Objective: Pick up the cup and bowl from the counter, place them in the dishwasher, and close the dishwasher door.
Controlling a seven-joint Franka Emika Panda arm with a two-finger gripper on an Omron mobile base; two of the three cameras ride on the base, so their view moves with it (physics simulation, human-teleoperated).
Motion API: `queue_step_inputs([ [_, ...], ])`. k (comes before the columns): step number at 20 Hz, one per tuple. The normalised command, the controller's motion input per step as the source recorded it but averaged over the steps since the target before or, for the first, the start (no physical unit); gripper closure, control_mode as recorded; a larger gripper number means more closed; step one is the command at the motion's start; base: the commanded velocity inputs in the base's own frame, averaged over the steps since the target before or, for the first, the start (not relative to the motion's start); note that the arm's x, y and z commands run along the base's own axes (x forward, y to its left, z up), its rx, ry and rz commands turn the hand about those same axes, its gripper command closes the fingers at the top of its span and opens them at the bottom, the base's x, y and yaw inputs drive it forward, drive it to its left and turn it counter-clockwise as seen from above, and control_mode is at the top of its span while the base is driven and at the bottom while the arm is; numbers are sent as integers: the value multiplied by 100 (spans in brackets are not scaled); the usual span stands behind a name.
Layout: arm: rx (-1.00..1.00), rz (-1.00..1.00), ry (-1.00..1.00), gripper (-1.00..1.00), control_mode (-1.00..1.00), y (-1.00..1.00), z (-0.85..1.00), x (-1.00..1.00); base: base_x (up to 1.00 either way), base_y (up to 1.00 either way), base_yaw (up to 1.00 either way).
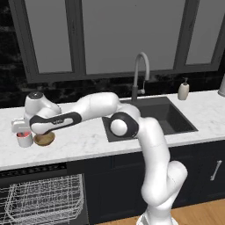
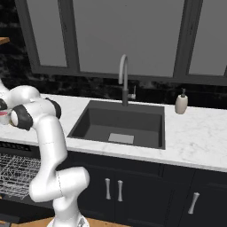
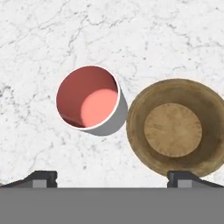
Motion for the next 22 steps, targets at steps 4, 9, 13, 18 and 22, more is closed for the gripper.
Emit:
queue_step_inputs([
  [4, 0, 0, 0, -100, -100, 22, -10, 35, 0, 0, 0],
  [9, 0, 0, 0, -100, -100, 36, -15, 37, 0, 0, 0],
  [13, 0, 0, 1, -100, -100, 24, -6, 31, 0, 0, 0],
  [18, 0, 0, 3, -100, -100, 0, -4, 2, 0, 0, 0],
  [22, 0, 0, 5, -100, -100, 0, -9, 0, 0, 0, 0],
])
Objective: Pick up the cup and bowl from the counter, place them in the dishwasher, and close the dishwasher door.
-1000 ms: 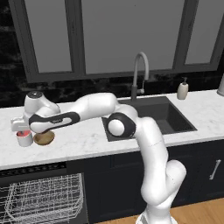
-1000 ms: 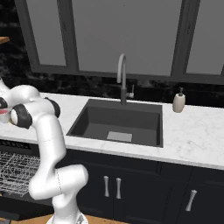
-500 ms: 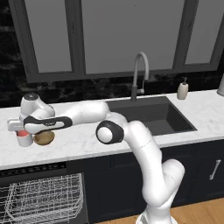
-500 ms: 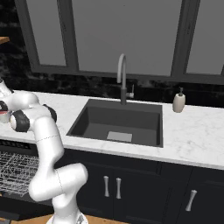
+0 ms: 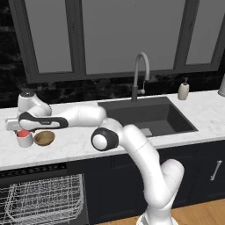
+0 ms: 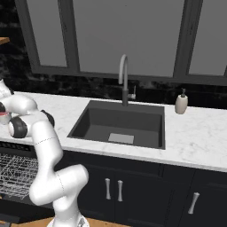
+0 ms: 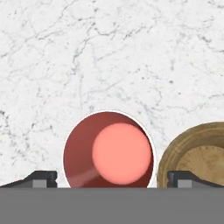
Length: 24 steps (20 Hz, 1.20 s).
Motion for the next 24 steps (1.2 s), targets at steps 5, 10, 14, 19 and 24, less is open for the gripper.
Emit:
queue_step_inputs([
  [5, 0, 0, 3, -100, -100, -16, -20, 0, 0, 0, 0],
  [10, 0, 0, 0, -100, -100, -17, -17, 0, 0, 0, 0],
  [14, 0, 0, 0, -100, -100, 0, -15, 10, 0, 0, 0],
  [19, 0, 0, 0, -100, -100, 0, -18, 6, 0, 0, 0],
  [24, 0, 0, 1, 100, -100, 0, -21, 6, 0, 0, 0],
])
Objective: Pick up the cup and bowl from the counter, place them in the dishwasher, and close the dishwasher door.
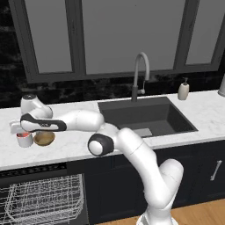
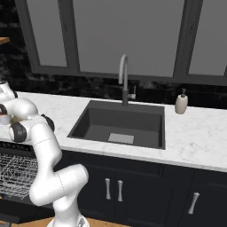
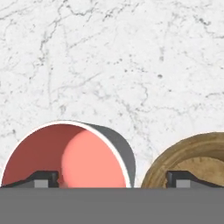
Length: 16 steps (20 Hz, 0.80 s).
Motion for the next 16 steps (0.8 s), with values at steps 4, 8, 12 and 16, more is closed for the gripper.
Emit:
queue_step_inputs([
  [4, 0, 0, 1, 100, -100, 0, -7, 15, 0, 0, 0],
  [8, 0, 0, 0, 100, -100, 0, 0, 6, 0, 0, 0],
  [12, 0, 0, 0, 100, -100, 0, 0, 2, 0, 0, 0],
  [16, 0, 0, 0, 100, -100, 0, 0, 0, 0, 0, 0],
])
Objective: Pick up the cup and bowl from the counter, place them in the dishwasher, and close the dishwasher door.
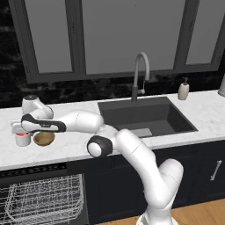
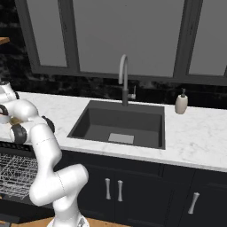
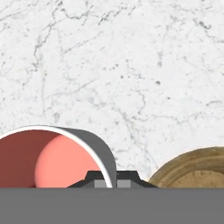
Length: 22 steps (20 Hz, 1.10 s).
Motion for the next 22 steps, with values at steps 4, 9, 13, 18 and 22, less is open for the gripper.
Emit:
queue_step_inputs([
  [4, 0, 0, -4, 100, -100, -30, 0, -2, 0, 0, 0],
  [9, 0, 0, -7, 100, -100, -63, 2, 0, 0, 0, 0],
  [13, 0, 0, -19, 100, -100, -63, 0, -1, 0, 0, 0],
  [18, 1, 0, -22, 100, -100, -76, 5, -5, 0, 0, 0],
  [22, 5, 0, -12, 100, -100, -28, 10, 0, 0, 0, 0],
])
